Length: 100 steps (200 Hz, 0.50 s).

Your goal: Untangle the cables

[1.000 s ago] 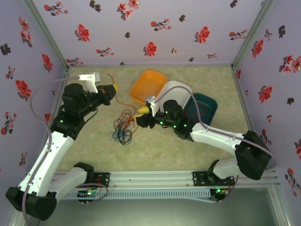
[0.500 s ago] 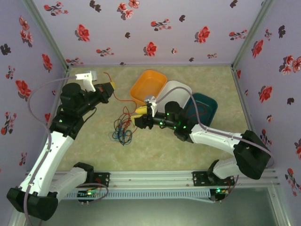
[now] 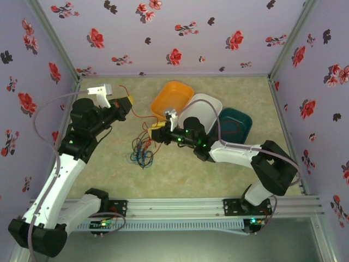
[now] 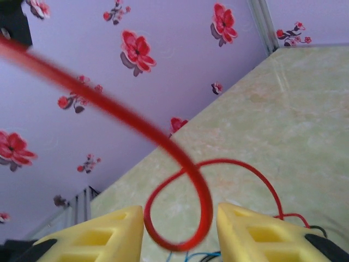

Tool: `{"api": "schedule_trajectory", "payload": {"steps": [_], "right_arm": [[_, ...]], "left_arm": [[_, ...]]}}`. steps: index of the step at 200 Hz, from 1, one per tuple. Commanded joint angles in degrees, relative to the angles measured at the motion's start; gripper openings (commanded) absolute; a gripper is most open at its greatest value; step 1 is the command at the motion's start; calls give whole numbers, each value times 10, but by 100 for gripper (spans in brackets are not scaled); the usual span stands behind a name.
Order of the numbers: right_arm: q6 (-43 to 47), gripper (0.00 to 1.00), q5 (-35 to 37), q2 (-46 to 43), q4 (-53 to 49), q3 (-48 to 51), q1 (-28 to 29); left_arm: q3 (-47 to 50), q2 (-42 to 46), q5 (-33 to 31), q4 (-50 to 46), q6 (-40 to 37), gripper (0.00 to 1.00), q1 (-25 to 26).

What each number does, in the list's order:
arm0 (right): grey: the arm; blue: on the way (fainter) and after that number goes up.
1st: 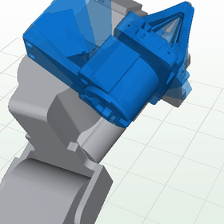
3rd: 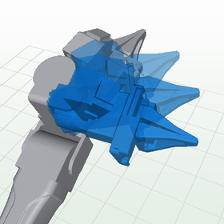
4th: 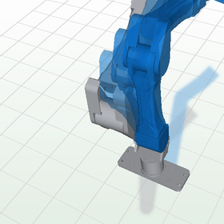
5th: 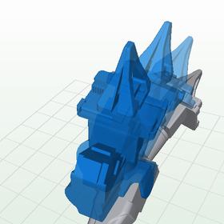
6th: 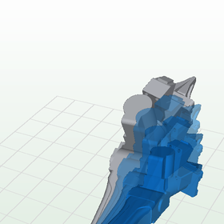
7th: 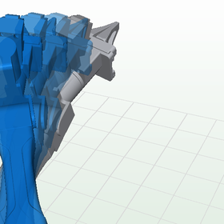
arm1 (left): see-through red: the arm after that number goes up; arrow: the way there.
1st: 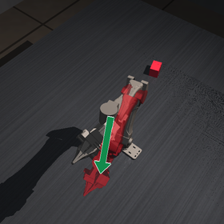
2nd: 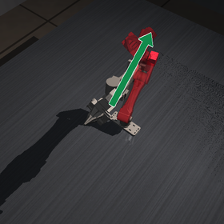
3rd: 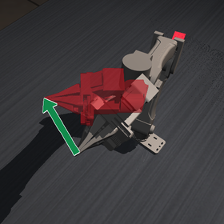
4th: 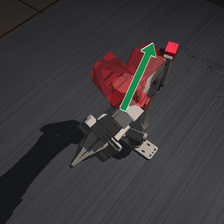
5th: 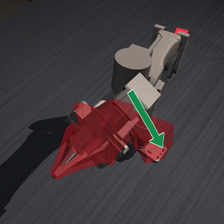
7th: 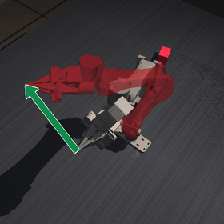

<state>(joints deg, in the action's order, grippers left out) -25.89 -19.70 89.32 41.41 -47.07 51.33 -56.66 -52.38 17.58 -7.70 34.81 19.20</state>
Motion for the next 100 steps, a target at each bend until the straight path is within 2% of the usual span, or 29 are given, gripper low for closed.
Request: {"api": "schedule_trajectory", "payload": {"steps": [1, 47, 90, 100], "right_arm": [[-27, 33, -6, 5, 56, -24, 3], [-13, 0, -5, -34, -2, -18, 3], [4, 0, 12, -122, -100, -1, 3], [4, 0, 30, -146, -126, -1, 2]], "left_arm": [[8, 10, 0, 19, 12, 0, -7], [24, 11, -15, 25, 16, 0, -17], [43, -4, -82, -19, 5, 0, -27], [49, -15, -82, -28, 5, 4, -26]]}}
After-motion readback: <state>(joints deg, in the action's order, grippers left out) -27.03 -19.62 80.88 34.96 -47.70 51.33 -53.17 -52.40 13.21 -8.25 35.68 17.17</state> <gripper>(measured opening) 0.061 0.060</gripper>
